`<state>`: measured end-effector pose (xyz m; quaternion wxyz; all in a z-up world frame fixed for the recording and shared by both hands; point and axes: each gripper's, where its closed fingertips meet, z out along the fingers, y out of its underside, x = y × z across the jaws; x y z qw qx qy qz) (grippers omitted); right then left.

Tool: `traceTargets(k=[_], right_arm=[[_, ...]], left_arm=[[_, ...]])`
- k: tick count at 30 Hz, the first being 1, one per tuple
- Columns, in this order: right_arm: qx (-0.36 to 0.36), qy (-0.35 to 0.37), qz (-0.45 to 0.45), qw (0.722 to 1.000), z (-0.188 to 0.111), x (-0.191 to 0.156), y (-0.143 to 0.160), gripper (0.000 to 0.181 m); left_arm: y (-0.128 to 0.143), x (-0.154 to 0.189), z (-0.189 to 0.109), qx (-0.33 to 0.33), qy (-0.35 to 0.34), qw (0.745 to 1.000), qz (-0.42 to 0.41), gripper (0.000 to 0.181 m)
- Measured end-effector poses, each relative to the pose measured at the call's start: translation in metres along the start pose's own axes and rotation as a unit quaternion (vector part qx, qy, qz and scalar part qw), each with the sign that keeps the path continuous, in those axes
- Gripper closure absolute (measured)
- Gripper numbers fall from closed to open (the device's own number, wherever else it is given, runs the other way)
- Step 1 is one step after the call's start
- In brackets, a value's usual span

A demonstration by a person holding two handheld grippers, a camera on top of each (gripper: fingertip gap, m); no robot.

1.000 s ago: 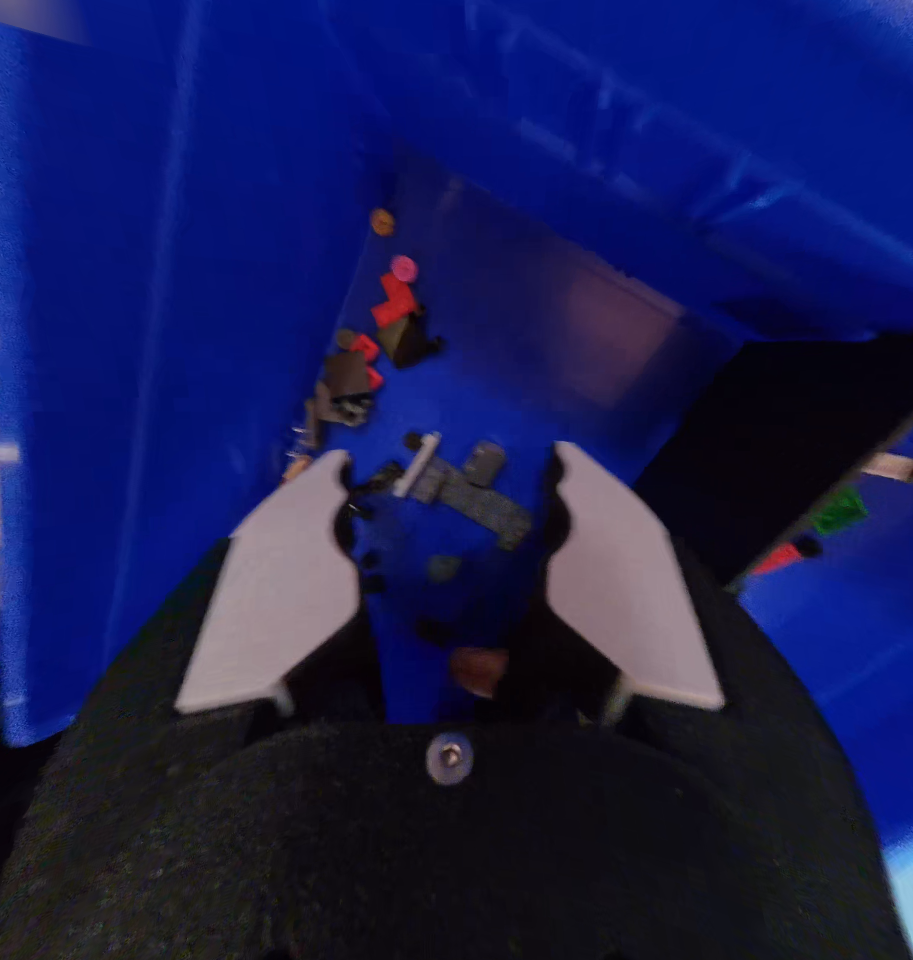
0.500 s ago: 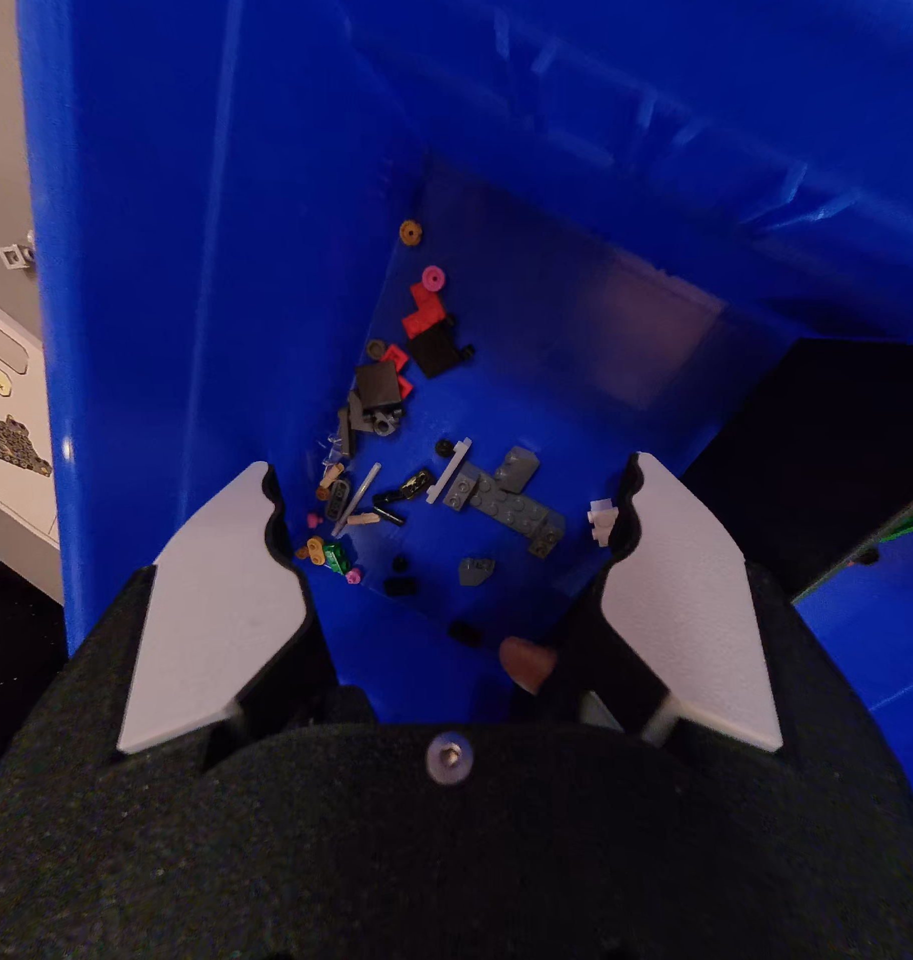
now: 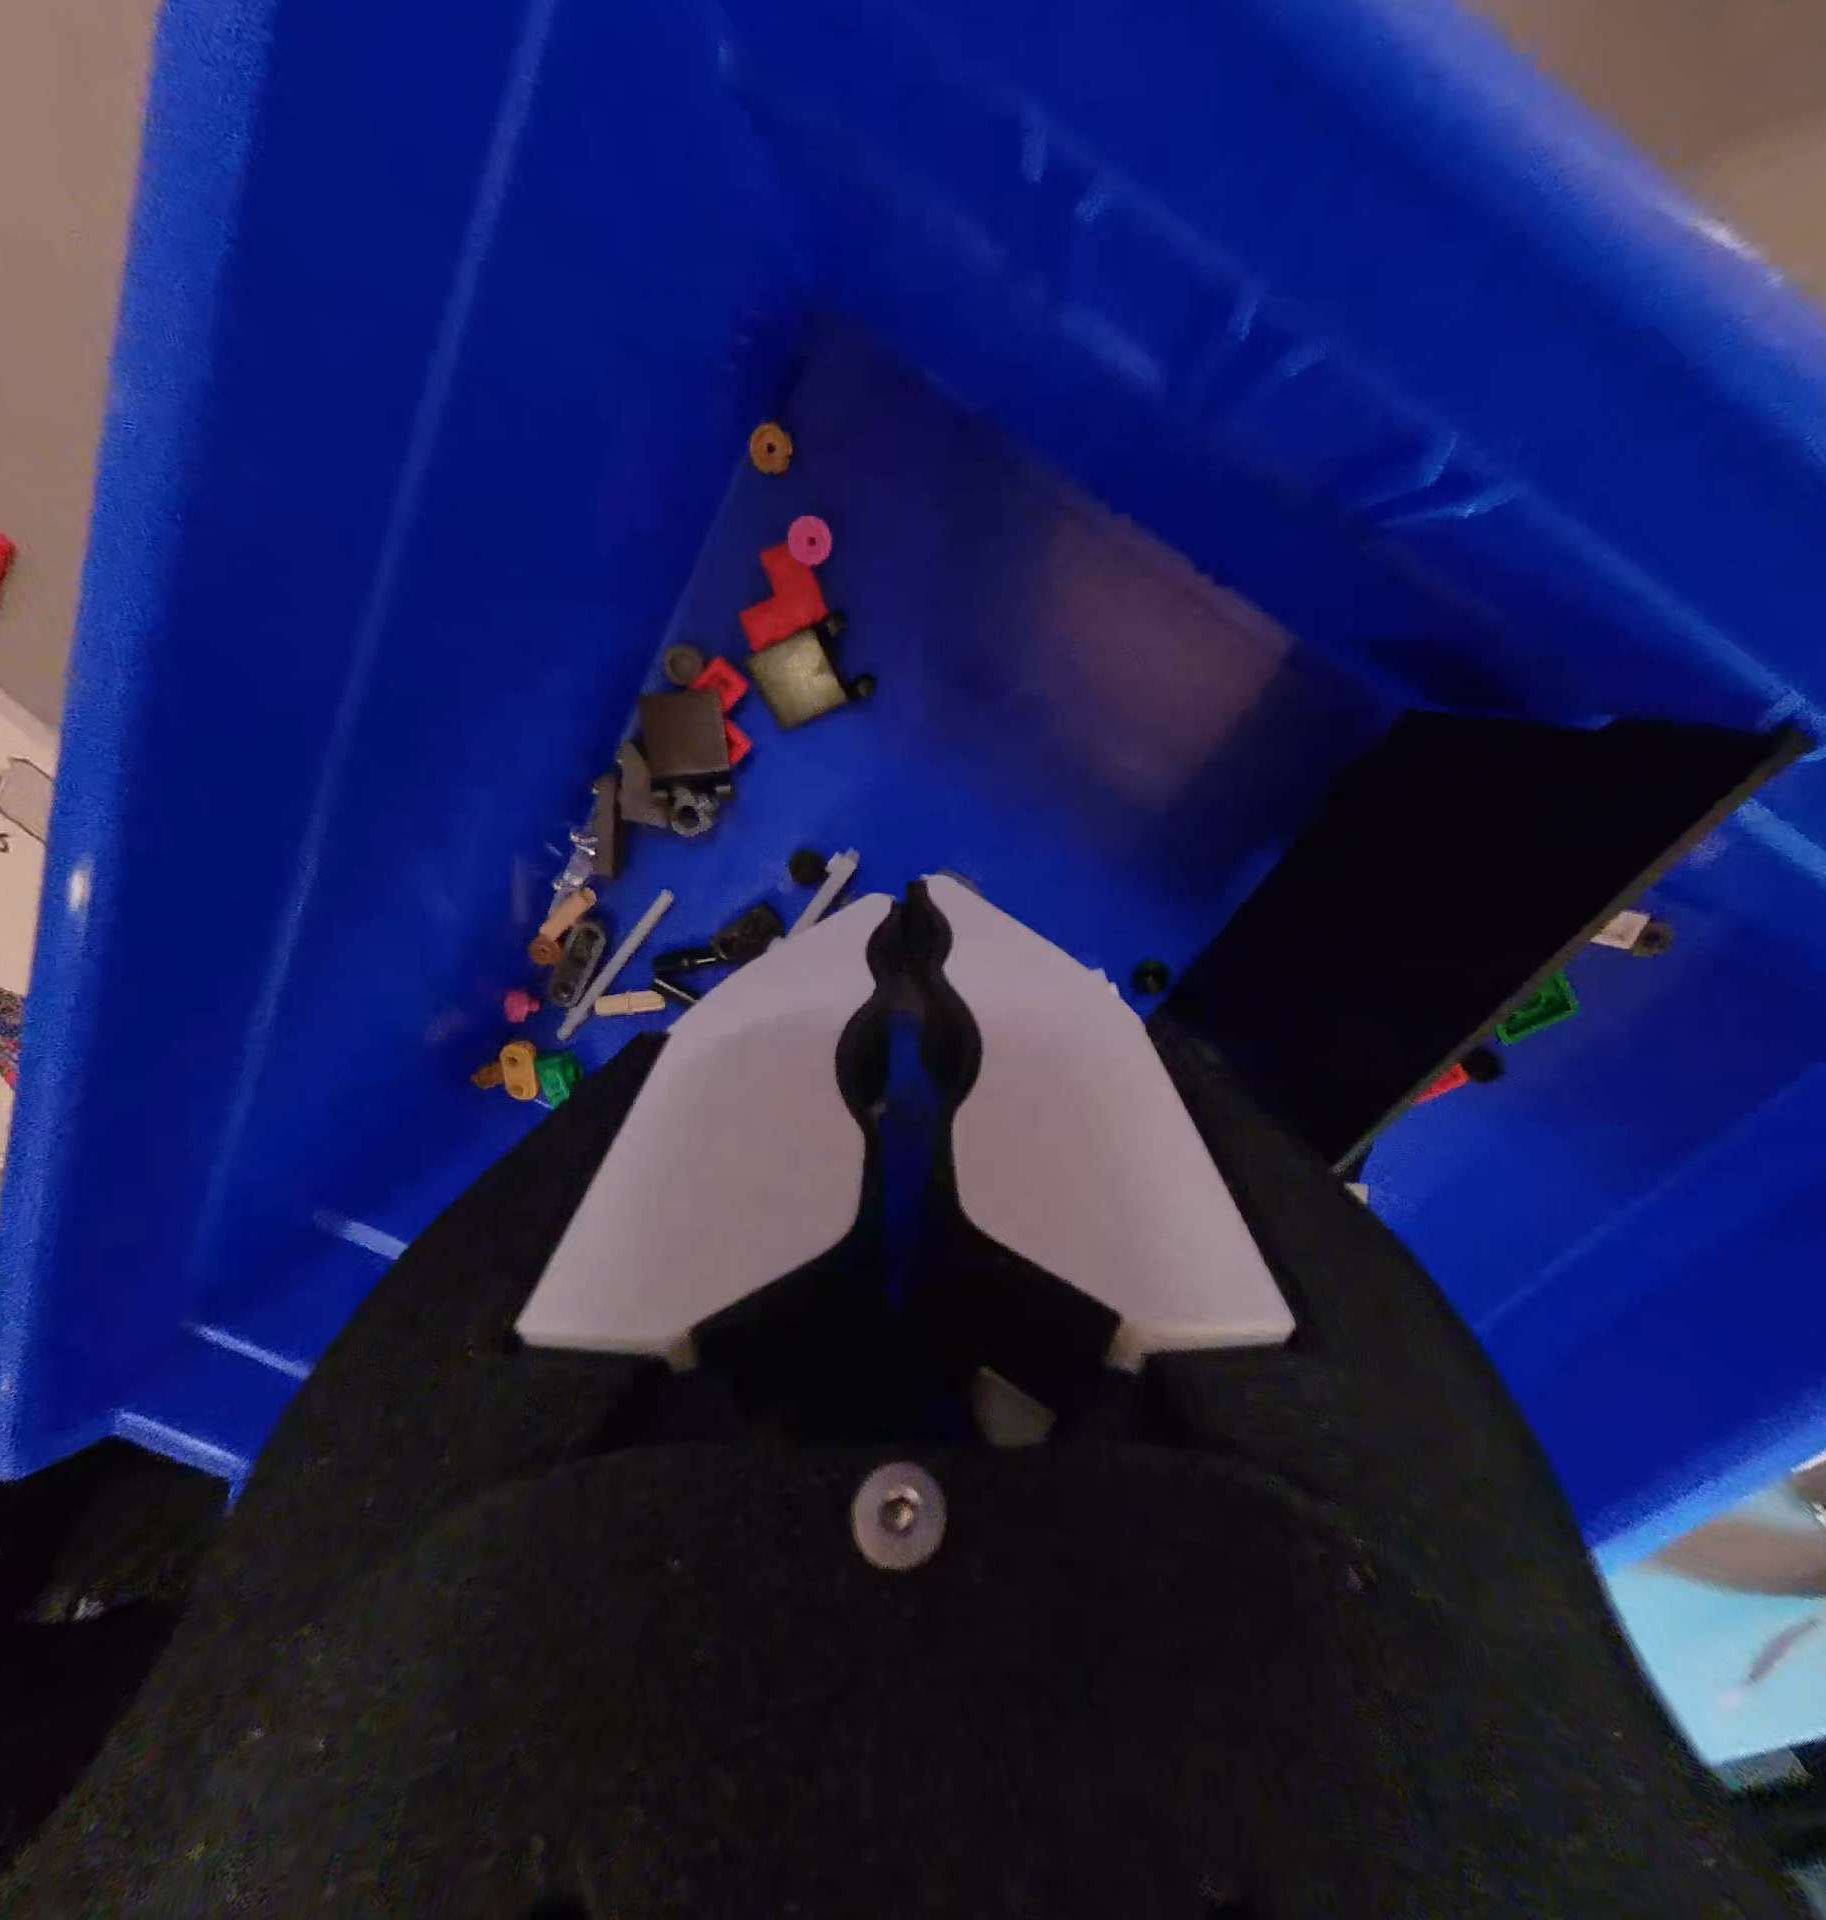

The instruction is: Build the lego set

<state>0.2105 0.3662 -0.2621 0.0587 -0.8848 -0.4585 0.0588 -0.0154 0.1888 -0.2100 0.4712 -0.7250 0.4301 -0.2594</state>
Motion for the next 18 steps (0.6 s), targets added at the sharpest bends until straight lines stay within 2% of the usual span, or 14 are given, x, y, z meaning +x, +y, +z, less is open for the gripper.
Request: traceTargets(k=[7,9,10,12,14,16,18], right_arm=[[0.006,0.009,0.009,1.0,-0.003,0.007,0.0,0.18],[0.002,0.032,-0.036,0.999,-0.003,0.013,-0.001,0.18],[-0.006,0.043,-0.099,0.994,-0.003,0.015,-0.002,0.18],[-0.065,0.08,-0.241,0.965,-0.003,0.024,0.006,0.18],[-0.157,0.117,-0.341,0.919,-0.009,0.039,0.02,0.181],[-0.209,0.132,-0.4,0.882,-0.015,0.048,0.024,0.181],[-0.223,0.134,-0.428,0.865,-0.018,0.05,0.021,0.181]], left_arm=[[-0.001,-0.001,-0.001,0.001,-0.003,1.0,0.001,0.177],[-0.002,-0.001,-0.002,0.003,-0.003,1.0,0.0,0.177],[-0.002,0.0,-0.002,0.003,-0.003,1.0,0.0,0.177],[-0.002,0.0,-0.002,0.003,-0.003,1.0,0.001,0.177],[-0.002,0.0,-0.001,0.002,-0.003,1.0,0.002,0.177],[-0.002,0.0,-0.001,0.003,-0.003,1.0,0.002,0.177],[-0.002,0.0,-0.001,0.002,-0.003,1.0,0.001,0.177]])
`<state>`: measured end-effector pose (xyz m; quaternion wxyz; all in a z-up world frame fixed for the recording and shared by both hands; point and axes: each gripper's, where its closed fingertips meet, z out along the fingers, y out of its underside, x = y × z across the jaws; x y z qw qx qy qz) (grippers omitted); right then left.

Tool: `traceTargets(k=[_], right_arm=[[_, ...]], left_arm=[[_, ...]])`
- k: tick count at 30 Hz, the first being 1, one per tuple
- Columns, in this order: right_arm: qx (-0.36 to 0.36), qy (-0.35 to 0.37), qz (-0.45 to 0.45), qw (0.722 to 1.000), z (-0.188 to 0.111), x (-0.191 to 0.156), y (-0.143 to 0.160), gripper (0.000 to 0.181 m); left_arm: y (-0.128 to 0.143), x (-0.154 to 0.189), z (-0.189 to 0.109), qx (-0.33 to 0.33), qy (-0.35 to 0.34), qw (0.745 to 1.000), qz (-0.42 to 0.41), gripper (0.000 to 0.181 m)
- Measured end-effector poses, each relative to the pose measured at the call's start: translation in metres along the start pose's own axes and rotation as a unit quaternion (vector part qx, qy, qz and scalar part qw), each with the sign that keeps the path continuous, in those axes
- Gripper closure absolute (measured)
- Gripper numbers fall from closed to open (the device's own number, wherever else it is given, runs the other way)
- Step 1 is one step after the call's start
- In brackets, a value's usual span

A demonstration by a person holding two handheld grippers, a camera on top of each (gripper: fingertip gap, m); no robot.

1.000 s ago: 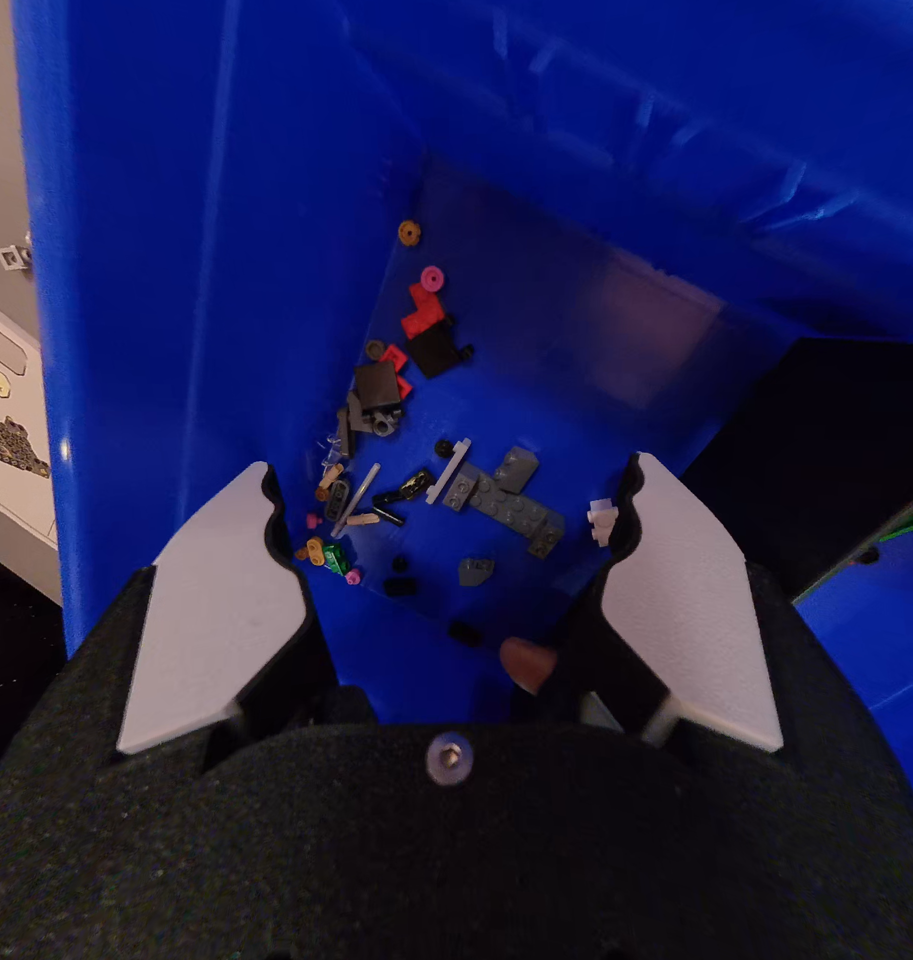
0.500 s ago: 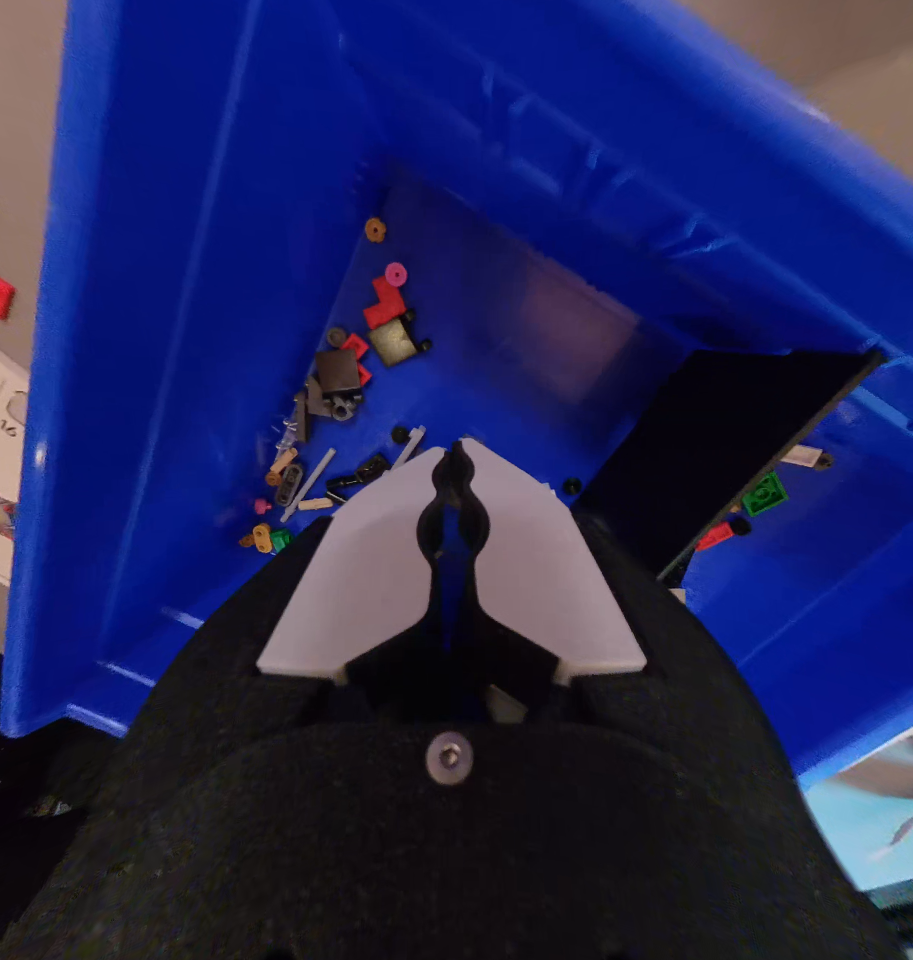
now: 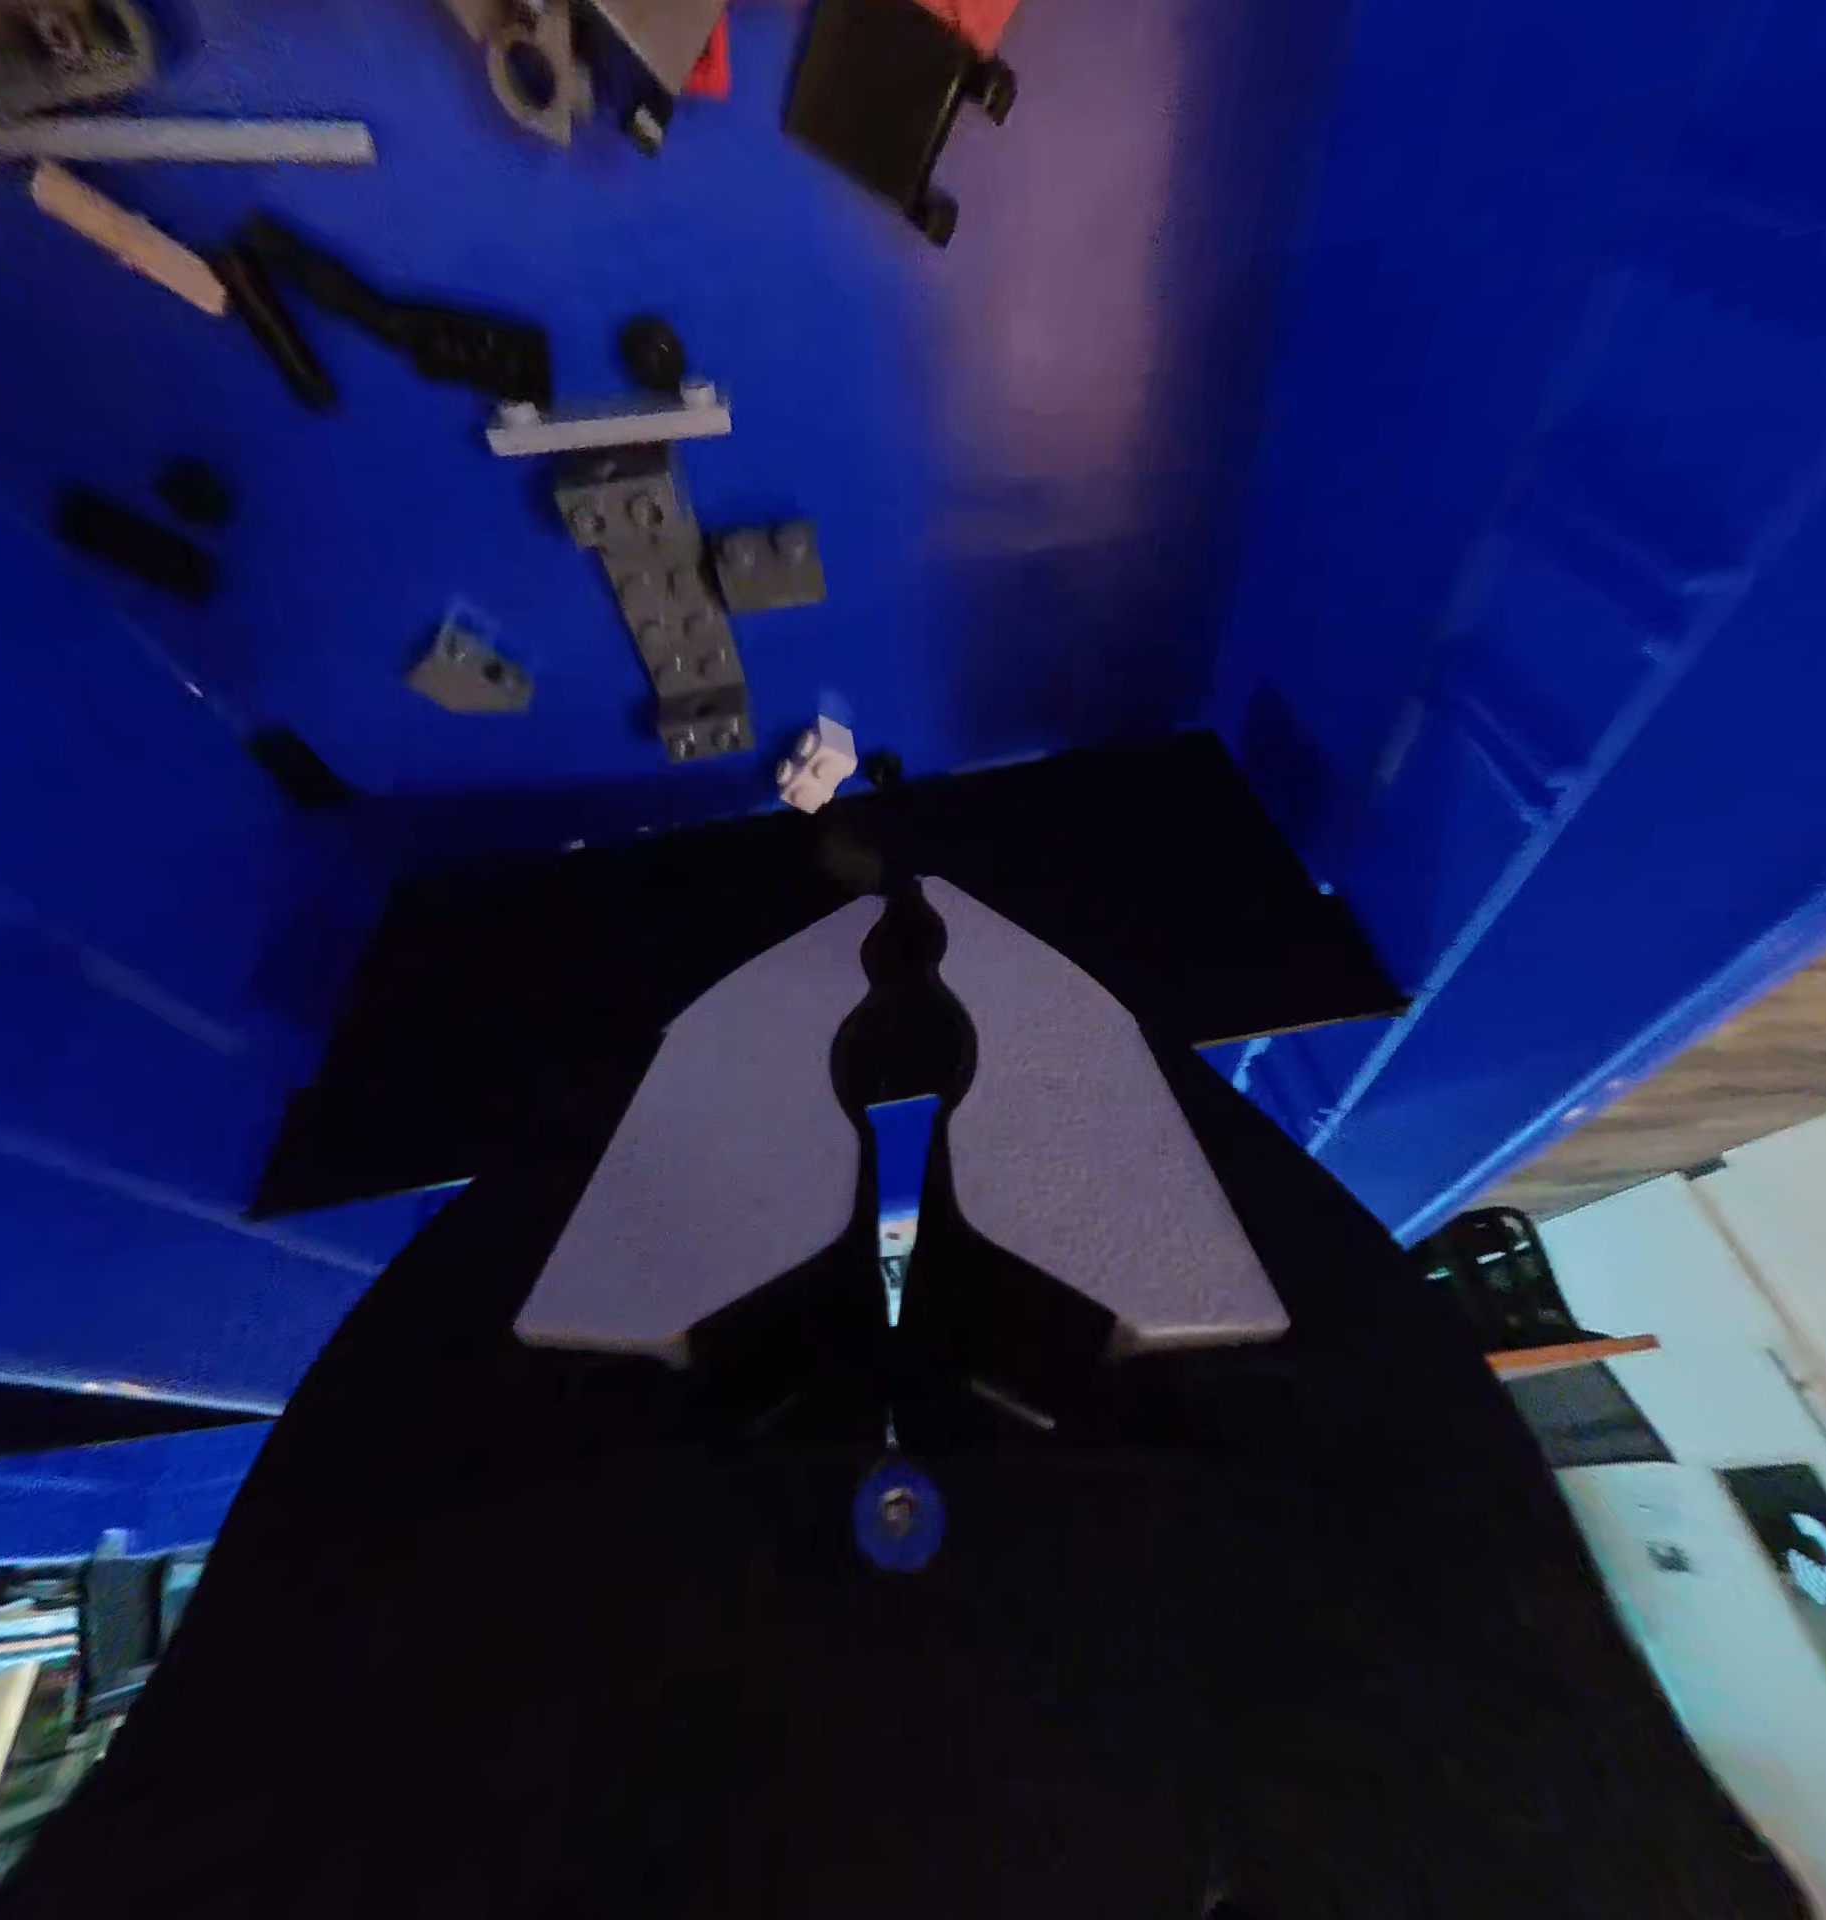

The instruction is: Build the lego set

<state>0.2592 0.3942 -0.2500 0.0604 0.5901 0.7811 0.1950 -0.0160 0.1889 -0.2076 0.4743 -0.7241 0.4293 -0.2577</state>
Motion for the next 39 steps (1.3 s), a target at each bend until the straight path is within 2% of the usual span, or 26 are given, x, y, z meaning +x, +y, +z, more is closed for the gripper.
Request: traceTargets(k=[3,8,9,10,11,14,21,23,24,25,26,32,39], right_arm=[[0.016,-0.01,-0.016,1.0,-0.003,-0.001,-0.009,0.181],[-0.002,-0.015,-0.026,1.0,0.003,-0.003,-0.01,0.177],[0.001,-0.009,-0.022,1.0,0.005,-0.002,-0.012,0.137],[-0.005,-0.001,-0.014,1.0,0.008,0.0,-0.013,0.108],[-0.014,-0.005,-0.007,1.0,0.01,-0.001,-0.011,0.094],[-0.024,-0.01,-0.006,1.0,0.014,-0.004,-0.01,0.077],[-0.019,-0.004,-0.008,1.0,0.014,-0.004,-0.009,0.081],[-0.02,-0.006,-0.016,1.0,0.014,-0.005,-0.009,0.089],[-0.025,-0.003,-0.035,0.999,0.013,-0.005,-0.007,0.126],[-0.027,0.007,-0.064,0.998,0.012,-0.004,-0.007,0.181],[-0.023,0.011,-0.083,0.996,0.011,-0.005,-0.008,0.181],[-0.025,-0.003,-0.079,0.997,0.013,-0.007,-0.008,0.181],[0.006,-0.014,-0.075,0.997,0.019,-0.007,-0.021,0.181]], left_arm=[[0.0,-0.001,-0.001,0.001,-0.001,1.0,-0.001,0.177],[0.0,-0.003,-0.004,0.003,-0.003,1.0,-0.001,0.177],[-0.001,-0.003,-0.004,0.003,-0.004,1.0,-0.001,0.177],[-0.001,-0.003,-0.004,0.003,-0.004,1.0,-0.001,0.177],[-0.001,-0.003,-0.004,0.003,-0.004,1.0,-0.002,0.177],[0.0,-0.003,-0.004,0.002,-0.004,1.0,-0.002,0.176],[0.0,-0.001,-0.002,0.0,-0.003,1.0,0.0,0.176],[0.001,-0.001,-0.002,0.0,-0.003,1.0,-0.001,0.176],[0.001,-0.001,-0.002,0.0,-0.003,1.0,-0.001,0.176],[0.001,-0.001,-0.002,0.0,-0.002,1.0,-0.001,0.176],[0.001,-0.001,-0.002,0.0,-0.002,1.0,-0.002,0.176],[0.002,-0.002,-0.001,-0.001,-0.002,1.0,-0.002,0.176],[0.002,-0.002,-0.002,-0.001,-0.002,1.0,-0.003,0.176]])
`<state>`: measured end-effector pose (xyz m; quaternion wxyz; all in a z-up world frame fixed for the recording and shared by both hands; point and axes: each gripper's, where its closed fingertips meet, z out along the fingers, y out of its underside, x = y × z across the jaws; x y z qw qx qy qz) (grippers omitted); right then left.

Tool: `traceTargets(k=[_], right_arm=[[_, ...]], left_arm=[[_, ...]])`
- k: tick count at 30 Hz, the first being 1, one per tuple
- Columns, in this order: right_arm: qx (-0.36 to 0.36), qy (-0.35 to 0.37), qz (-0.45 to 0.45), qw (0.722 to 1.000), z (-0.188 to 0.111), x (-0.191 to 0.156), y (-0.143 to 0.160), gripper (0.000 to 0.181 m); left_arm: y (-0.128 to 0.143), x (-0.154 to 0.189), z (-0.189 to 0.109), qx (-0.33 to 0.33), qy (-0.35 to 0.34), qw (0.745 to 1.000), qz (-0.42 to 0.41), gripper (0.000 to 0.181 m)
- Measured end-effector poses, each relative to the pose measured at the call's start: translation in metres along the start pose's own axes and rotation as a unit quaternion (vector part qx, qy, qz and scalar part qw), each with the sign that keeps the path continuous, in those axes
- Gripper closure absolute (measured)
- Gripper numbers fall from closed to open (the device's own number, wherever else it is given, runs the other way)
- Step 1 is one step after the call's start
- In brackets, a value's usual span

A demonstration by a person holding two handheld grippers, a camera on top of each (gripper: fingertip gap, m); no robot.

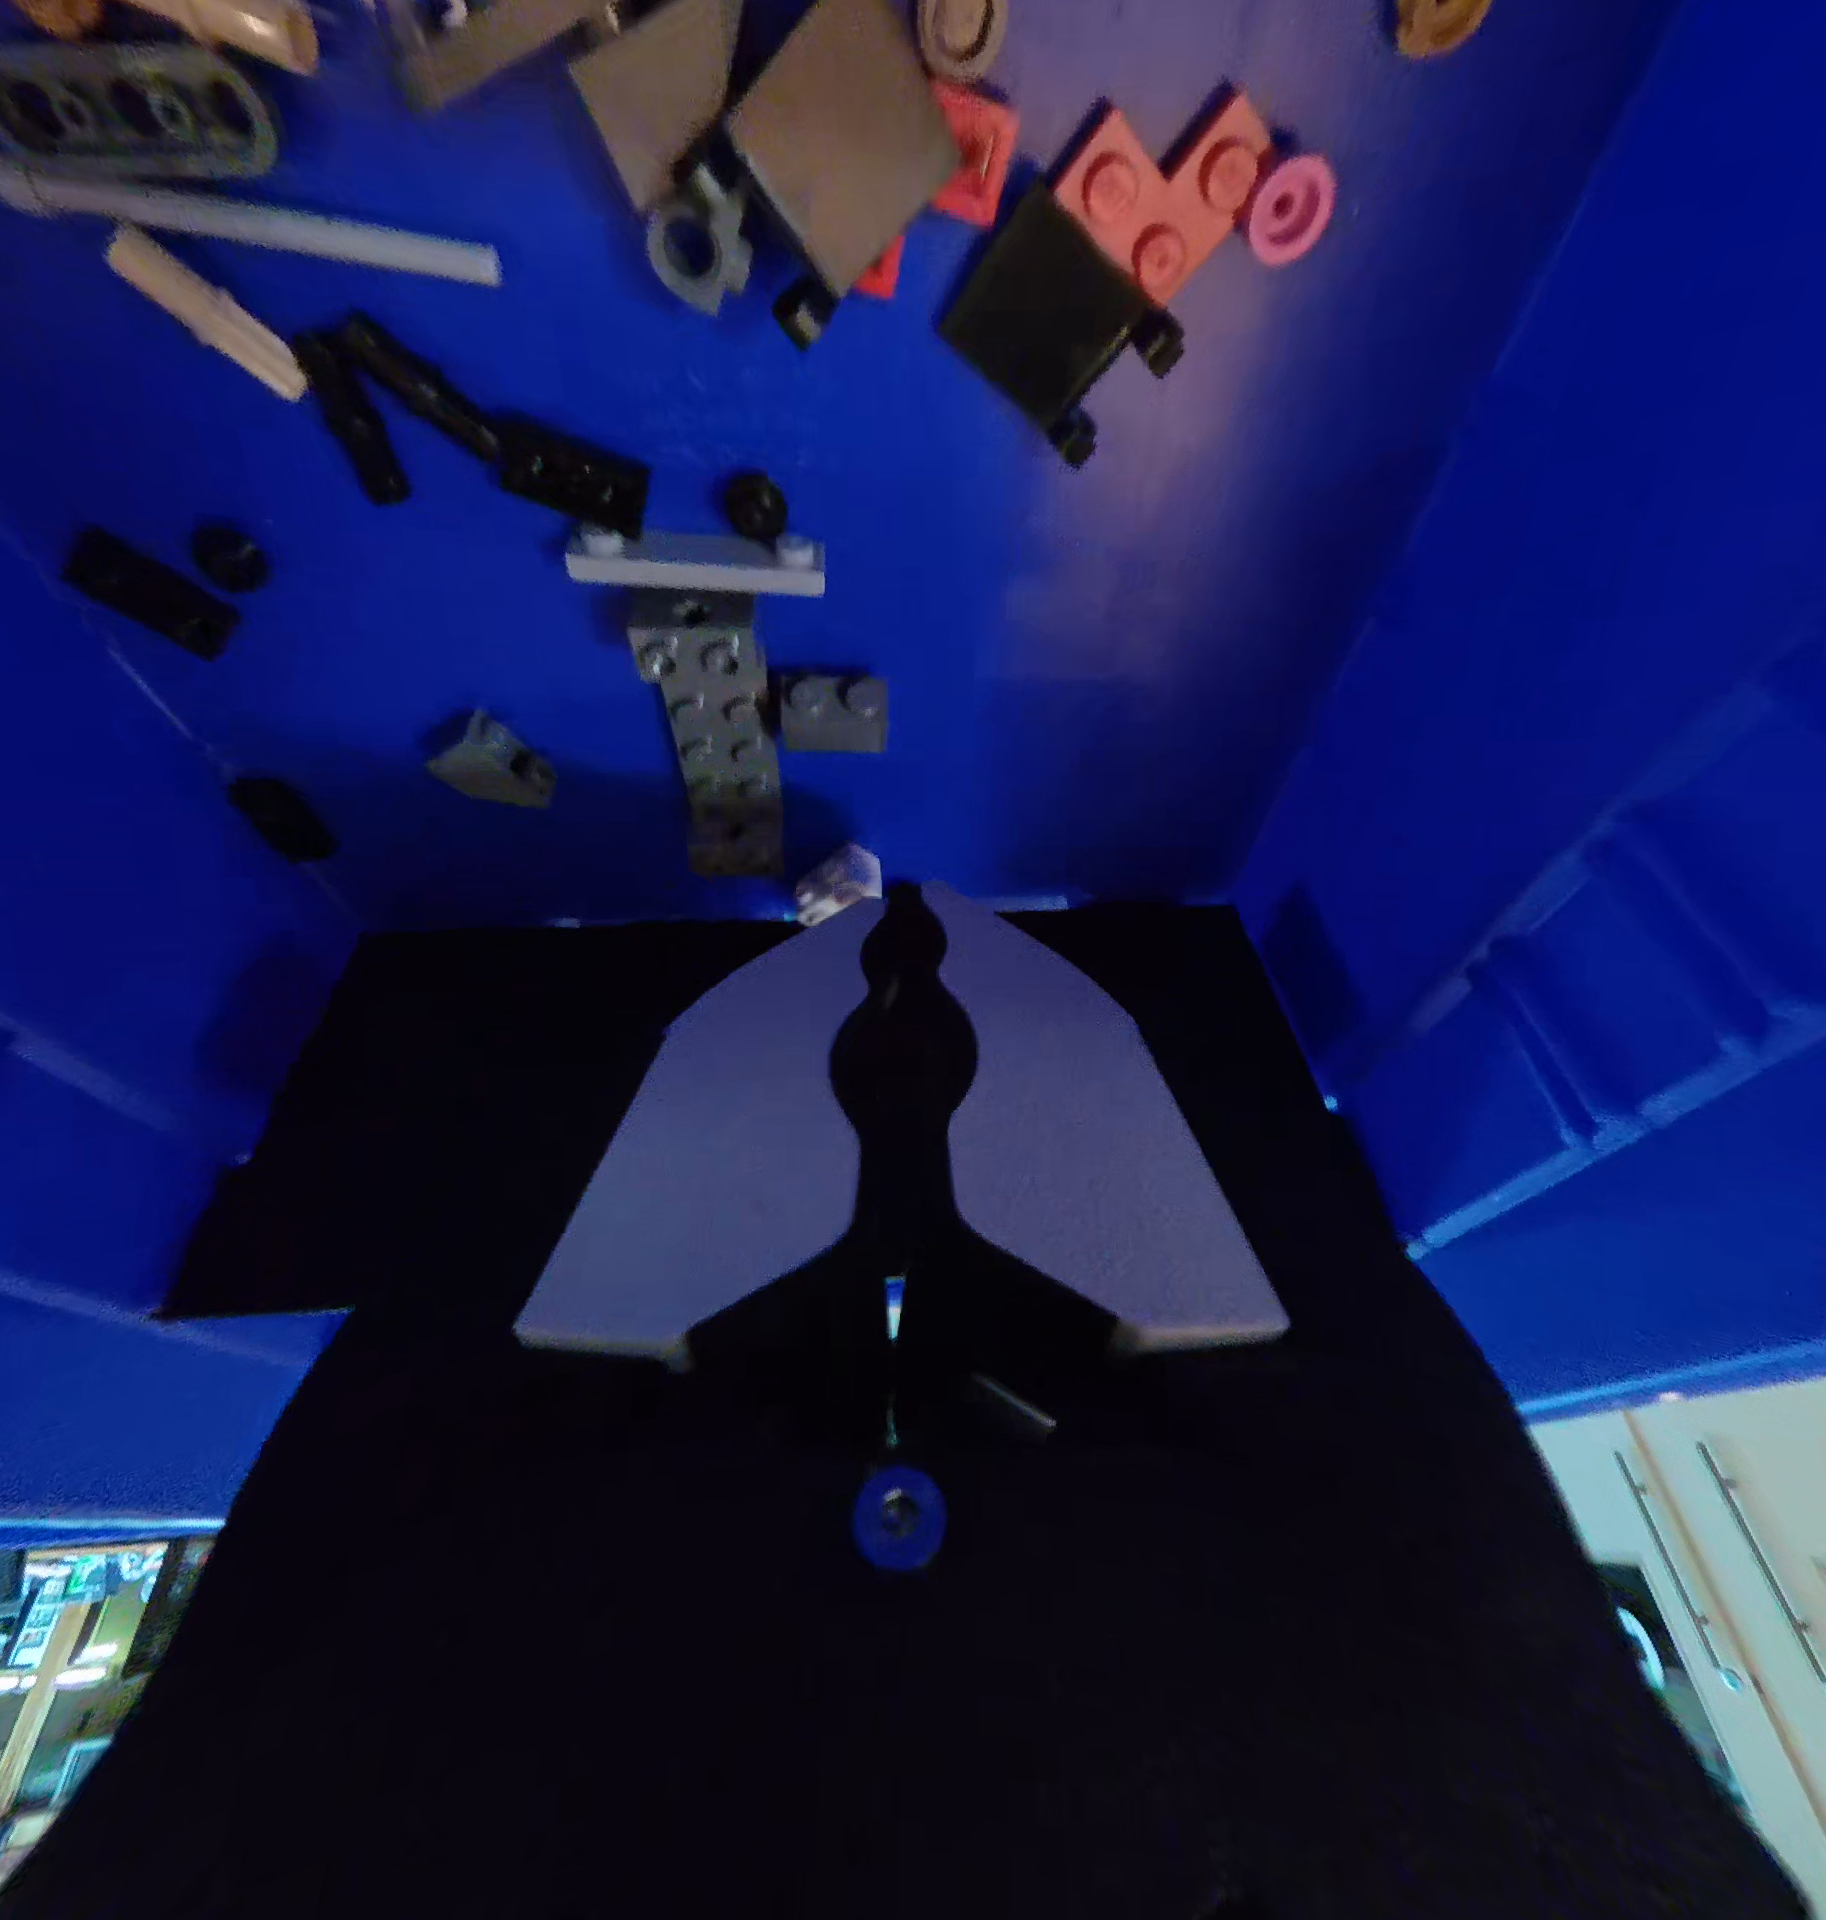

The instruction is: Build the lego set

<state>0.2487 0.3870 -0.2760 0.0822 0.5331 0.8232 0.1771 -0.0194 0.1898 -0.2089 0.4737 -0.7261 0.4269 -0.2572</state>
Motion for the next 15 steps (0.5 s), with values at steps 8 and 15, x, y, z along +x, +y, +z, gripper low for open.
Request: traceTargets(k=[8,15], right_arm=[[0.069,-0.004,0.032,0.997,0.01,-0.008,-0.015,0.181],[0.066,0.031,0.026,0.997,-0.016,0.004,-0.009,0.181]], left_arm=[[0.0,0.0,0.001,0.0,0.001,1.0,0.001,0.177],[0.0,0.004,0.004,-0.004,0.004,1.0,0.006,0.176]])
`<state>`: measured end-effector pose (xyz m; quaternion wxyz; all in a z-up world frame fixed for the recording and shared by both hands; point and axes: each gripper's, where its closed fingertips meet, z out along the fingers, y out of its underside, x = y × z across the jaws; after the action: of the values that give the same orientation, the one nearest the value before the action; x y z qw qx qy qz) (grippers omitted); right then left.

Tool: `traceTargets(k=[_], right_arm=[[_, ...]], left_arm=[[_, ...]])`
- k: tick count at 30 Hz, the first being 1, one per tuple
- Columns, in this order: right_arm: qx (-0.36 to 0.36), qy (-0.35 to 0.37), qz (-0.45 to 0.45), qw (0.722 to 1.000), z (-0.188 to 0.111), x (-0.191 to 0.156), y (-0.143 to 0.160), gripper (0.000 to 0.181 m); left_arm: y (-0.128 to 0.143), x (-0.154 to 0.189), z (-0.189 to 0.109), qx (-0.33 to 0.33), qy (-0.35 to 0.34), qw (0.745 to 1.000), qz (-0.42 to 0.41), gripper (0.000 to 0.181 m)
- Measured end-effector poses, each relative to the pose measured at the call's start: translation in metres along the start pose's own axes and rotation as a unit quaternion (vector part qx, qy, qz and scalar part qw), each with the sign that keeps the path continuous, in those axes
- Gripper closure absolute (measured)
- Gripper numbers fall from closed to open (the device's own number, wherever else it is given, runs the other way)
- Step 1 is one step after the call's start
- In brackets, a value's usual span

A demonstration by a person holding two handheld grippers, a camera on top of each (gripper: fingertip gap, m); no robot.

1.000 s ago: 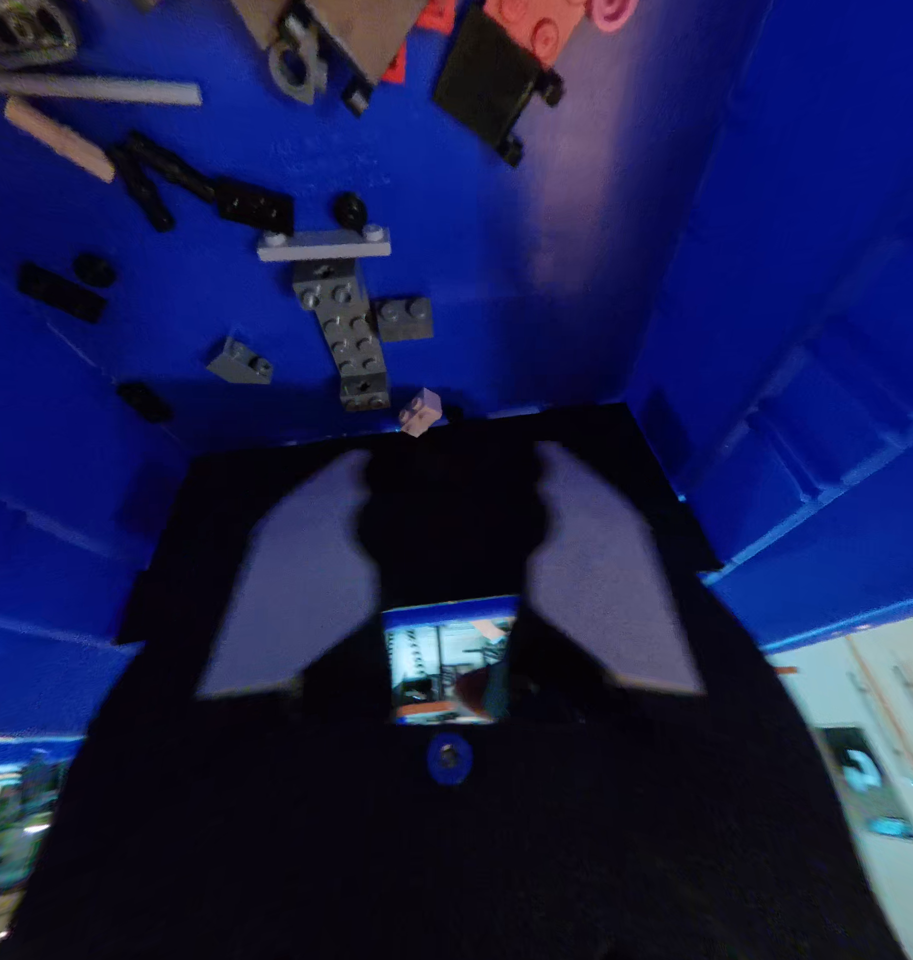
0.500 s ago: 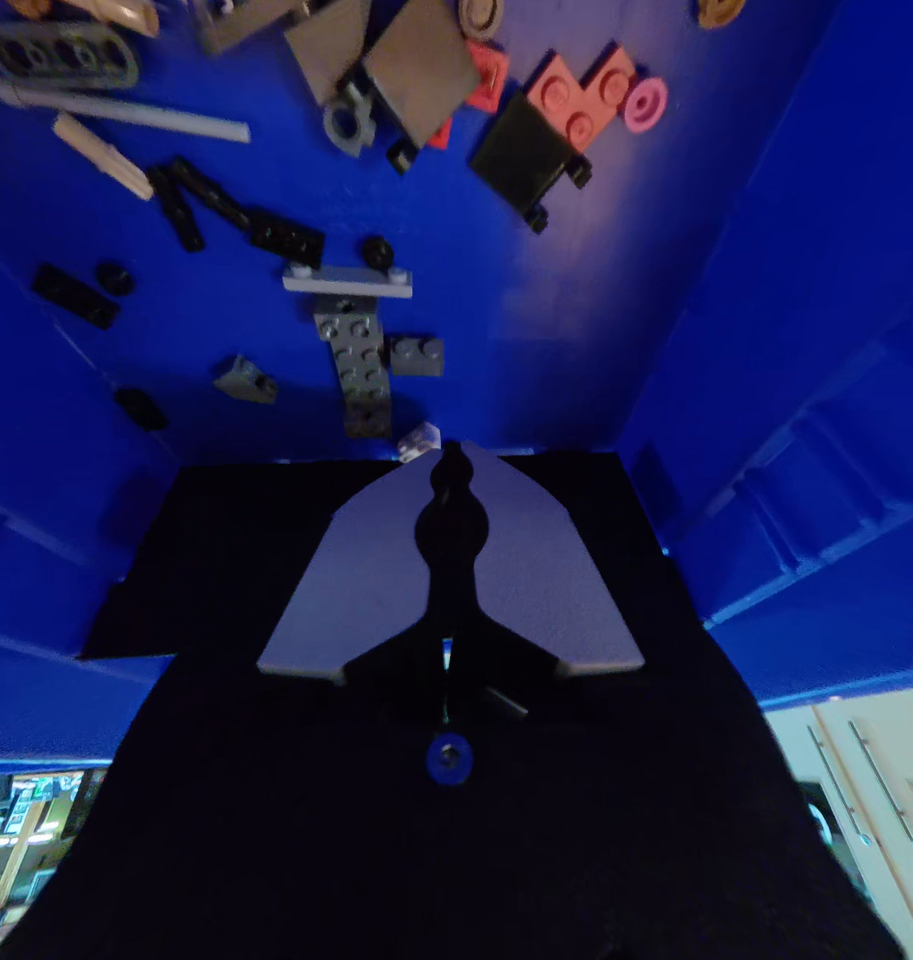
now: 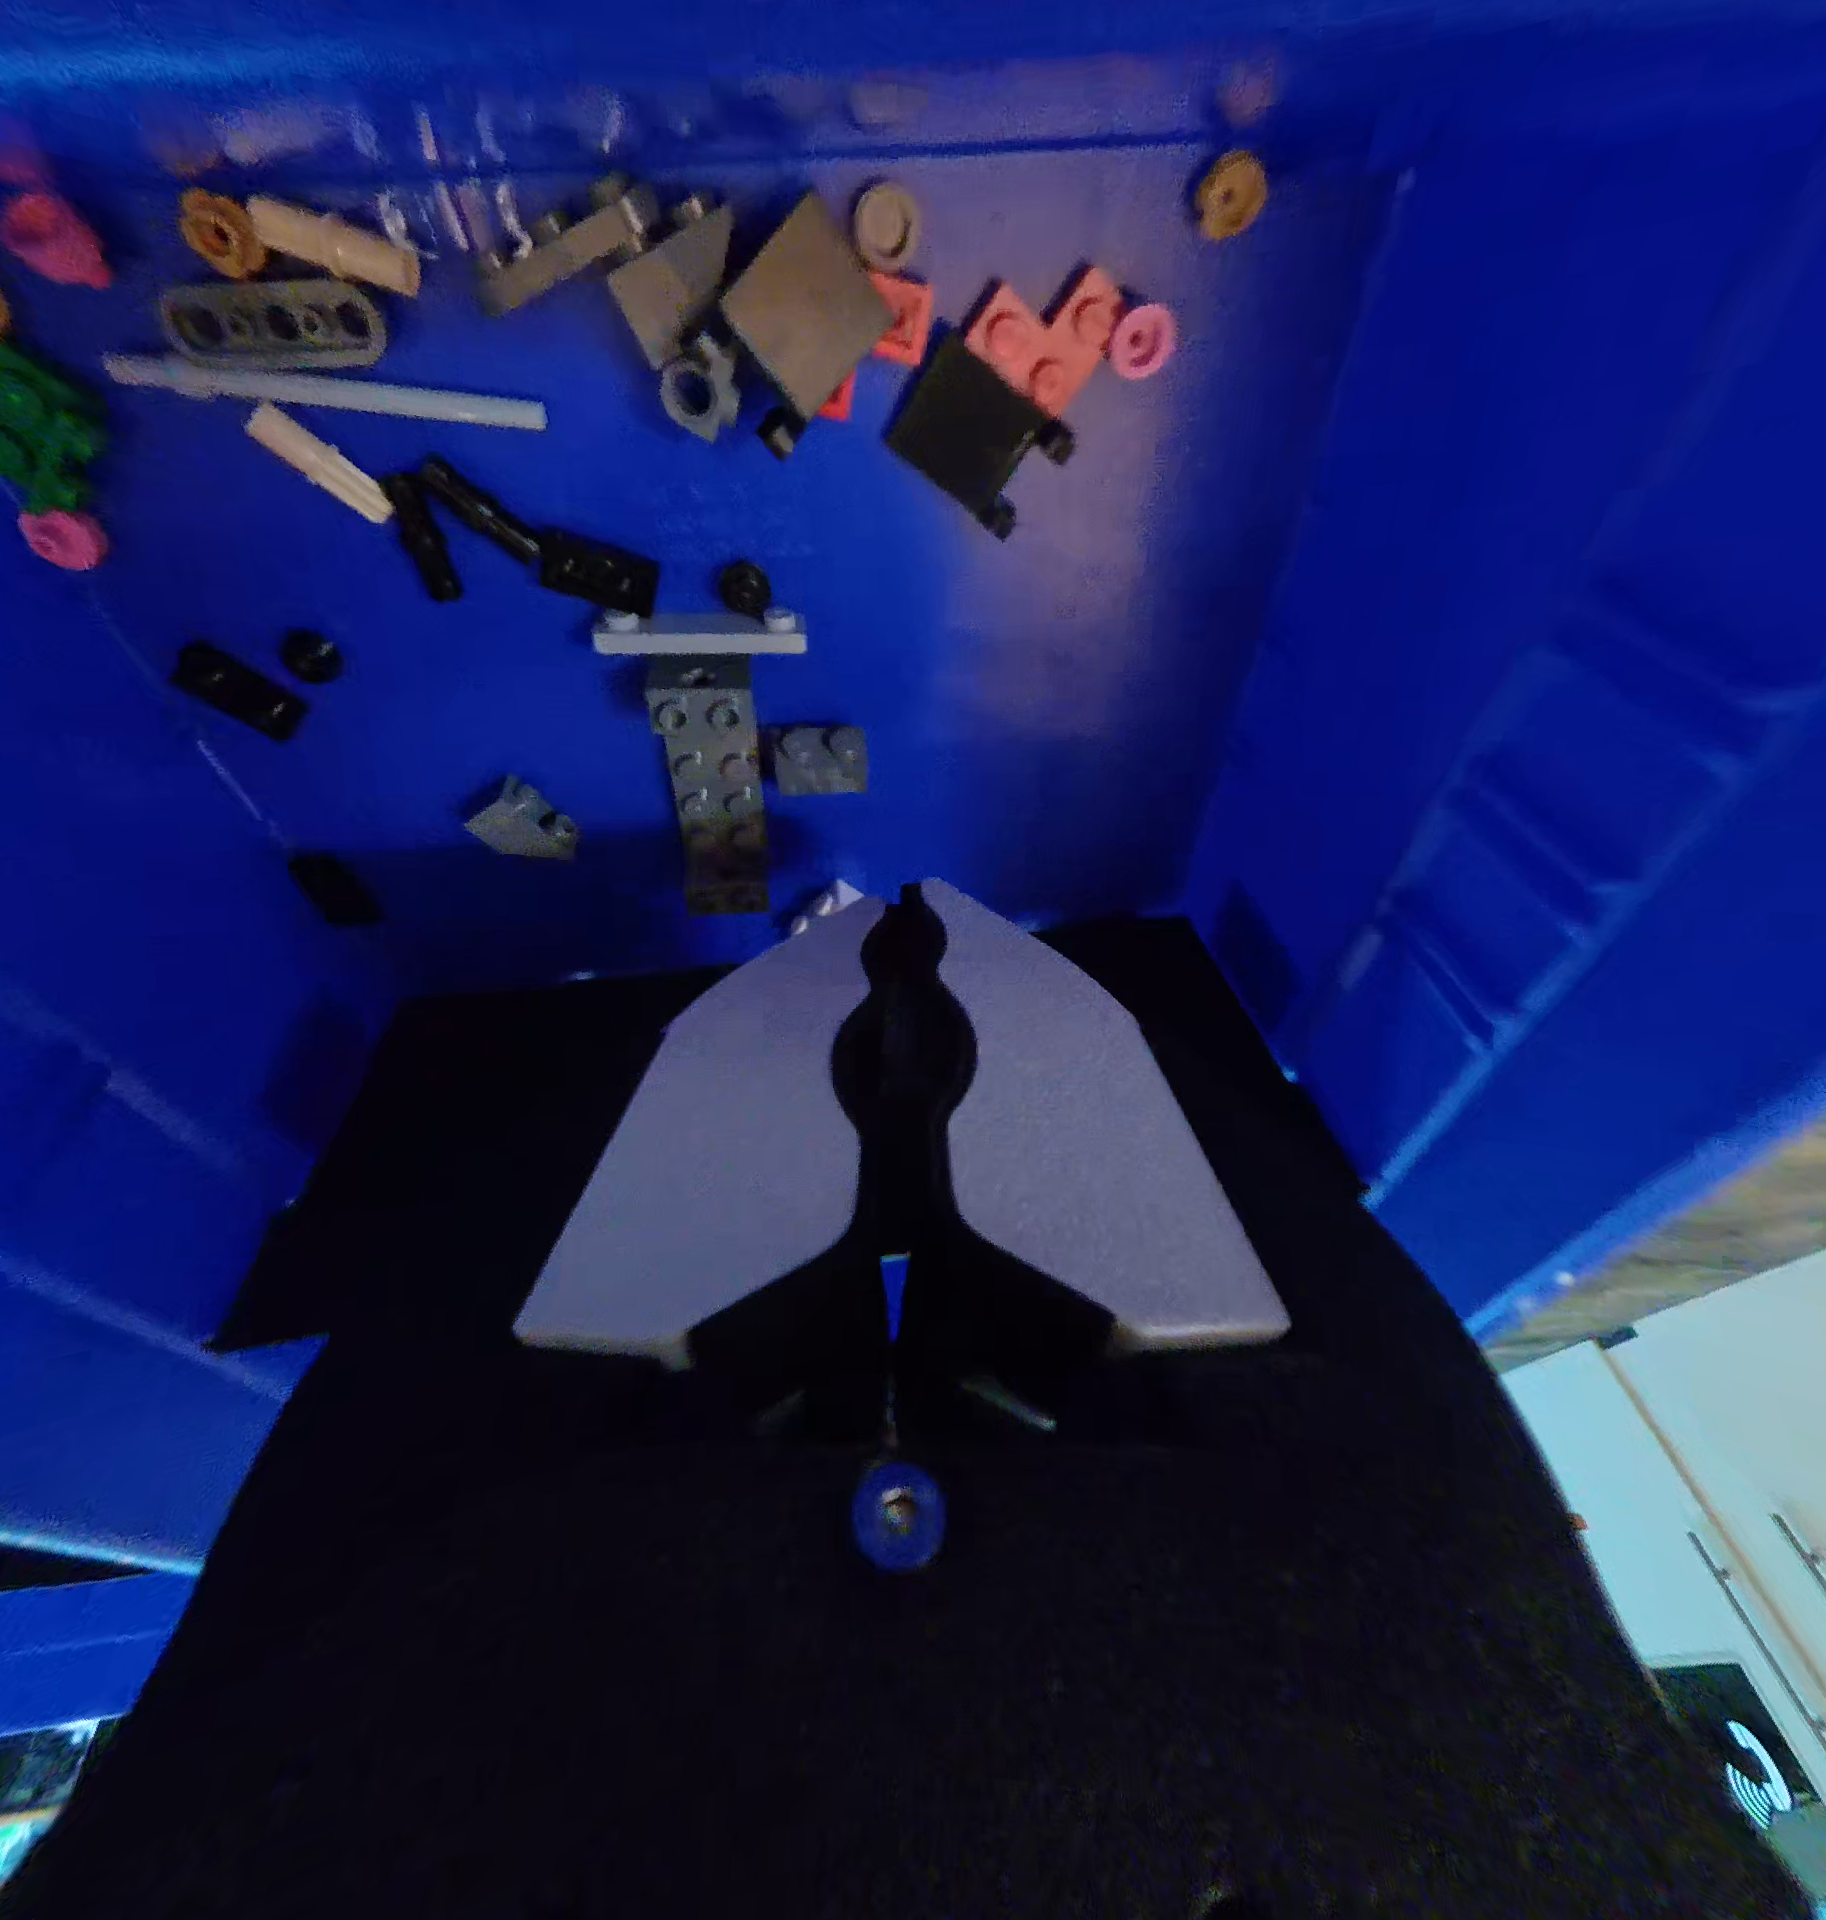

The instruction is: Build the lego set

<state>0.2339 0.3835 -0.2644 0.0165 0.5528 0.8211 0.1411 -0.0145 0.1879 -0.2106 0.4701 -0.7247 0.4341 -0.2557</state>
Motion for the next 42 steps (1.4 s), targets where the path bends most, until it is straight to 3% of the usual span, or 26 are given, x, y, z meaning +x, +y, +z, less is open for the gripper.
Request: traceTargets(k=[5,16,21,23,27,30,34,35,37,38,39,41,42], right_arm=[[-0.003,0.004,-0.001,1.0,-0.008,0.003,0.0,0.181],[0.009,-0.026,0.013,1.0,0.028,-0.004,-0.005,0.181],[-0.004,-0.012,0.013,1.0,0.024,-0.003,0.0,0.18],[0.019,0.005,0.022,1.0,0.014,0.0,-0.004,0.18],[0.135,0.038,0.09,0.986,-0.024,0.007,-0.027,0.18],[0.251,0.057,0.183,0.949,-0.06,0.014,-0.043,0.169],[0.336,0.071,0.372,0.862,-0.095,0.013,-0.038,0.149],[0.347,0.088,0.416,0.836,-0.103,0.011,-0.033,0.144],[0.357,0.133,0.488,0.785,-0.114,0.005,-0.024,0.102],[0.36,0.147,0.518,0.762,-0.116,-0.001,-0.021,0.083],[0.356,0.158,0.548,0.74,-0.116,-0.007,-0.018,0.066],[0.332,0.171,0.582,0.722,-0.109,-0.021,-0.014,0.035],[0.317,0.177,0.592,0.719,-0.105,-0.028,-0.012,0.035]], left_arm=[[0.0,-0.001,-0.001,0.002,-0.001,1.0,-0.003,0.177],[0.002,-0.004,-0.003,0.001,-0.002,1.0,-0.005,0.177],[0.001,-0.003,-0.003,0.003,-0.002,1.0,-0.005,0.177],[0.0,-0.003,-0.003,0.003,-0.003,1.0,-0.004,0.177],[-0.001,-0.002,-0.003,0.003,-0.003,1.0,-0.001,0.176],[-0.003,-0.001,-0.004,0.003,-0.007,1.0,0.004,0.174],[-0.006,-0.009,-0.007,0.009,-0.038,0.999,-0.004,0.16],[-0.01,-0.015,-0.009,0.019,-0.058,0.998,-0.015,0.14],[-0.016,-0.03,-0.012,0.03,-0.102,0.993,-0.053,0.077],[-0.015,-0.033,-0.012,0.021,-0.111,0.991,-0.066,0.06],[-0.014,-0.036,-0.013,0.015,-0.12,0.99,-0.072,0.047],[-0.016,-0.041,-0.016,0.017,-0.144,0.987,-0.071,0.037],[-0.018,-0.044,-0.018,0.021,-0.154,0.985,-0.072,0.035]])
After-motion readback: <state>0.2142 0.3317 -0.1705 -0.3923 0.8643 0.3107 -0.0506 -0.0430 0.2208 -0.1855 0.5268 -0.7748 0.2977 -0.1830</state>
